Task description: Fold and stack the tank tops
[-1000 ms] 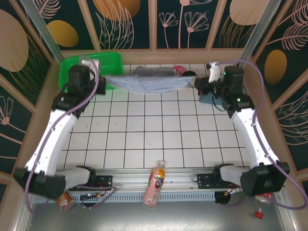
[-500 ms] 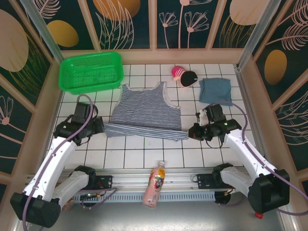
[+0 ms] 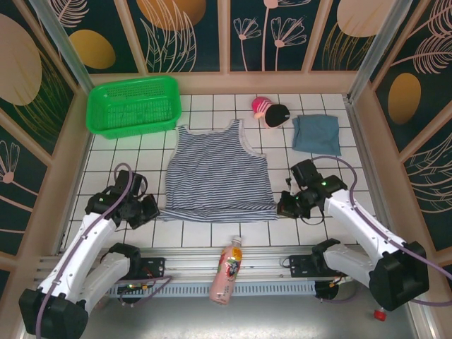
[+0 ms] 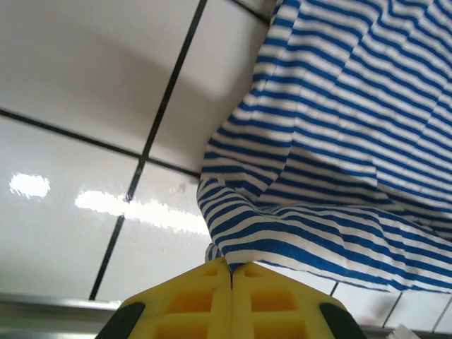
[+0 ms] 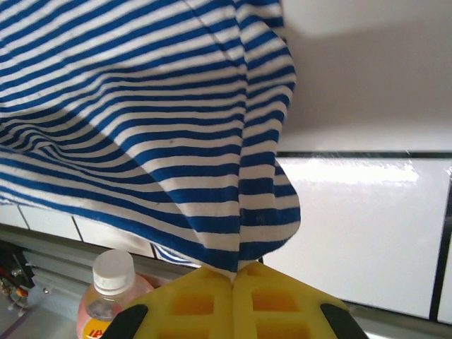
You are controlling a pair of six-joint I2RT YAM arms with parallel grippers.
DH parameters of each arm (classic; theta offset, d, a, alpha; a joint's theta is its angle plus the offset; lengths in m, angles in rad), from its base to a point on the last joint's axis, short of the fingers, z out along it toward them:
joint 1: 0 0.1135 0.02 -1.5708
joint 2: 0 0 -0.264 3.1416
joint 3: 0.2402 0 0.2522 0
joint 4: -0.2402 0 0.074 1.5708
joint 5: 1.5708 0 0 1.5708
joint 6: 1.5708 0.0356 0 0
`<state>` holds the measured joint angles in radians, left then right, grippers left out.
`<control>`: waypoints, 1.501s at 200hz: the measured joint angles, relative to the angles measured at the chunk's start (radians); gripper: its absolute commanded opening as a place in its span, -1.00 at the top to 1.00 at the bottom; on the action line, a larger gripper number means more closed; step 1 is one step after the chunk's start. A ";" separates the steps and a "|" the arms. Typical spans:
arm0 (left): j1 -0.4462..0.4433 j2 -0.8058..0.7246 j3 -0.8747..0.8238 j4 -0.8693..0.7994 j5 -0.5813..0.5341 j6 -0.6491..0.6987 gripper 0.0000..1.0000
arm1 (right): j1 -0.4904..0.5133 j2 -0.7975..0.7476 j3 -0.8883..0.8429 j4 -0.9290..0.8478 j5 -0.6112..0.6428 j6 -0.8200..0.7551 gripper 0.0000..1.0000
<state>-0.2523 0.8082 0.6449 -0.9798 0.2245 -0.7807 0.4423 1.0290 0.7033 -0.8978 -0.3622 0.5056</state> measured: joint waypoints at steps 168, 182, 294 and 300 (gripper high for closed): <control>-0.009 0.394 0.273 0.021 0.059 0.110 0.07 | 0.056 0.204 0.105 0.288 0.111 0.020 0.24; -0.028 0.516 0.283 0.127 0.066 0.138 0.06 | 0.058 0.259 0.089 0.386 0.102 0.016 0.24; -0.054 0.898 0.356 0.478 0.063 0.328 0.05 | 0.018 0.601 0.062 0.802 0.110 -0.071 0.21; -0.055 0.898 0.352 0.479 0.063 0.328 0.05 | 0.013 0.616 0.073 0.810 0.111 -0.081 0.20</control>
<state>-0.3069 1.7058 0.9970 -0.5007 0.2878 -0.4526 0.4553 1.6451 0.7765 -0.0879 -0.2512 0.4248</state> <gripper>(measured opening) 0.473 0.392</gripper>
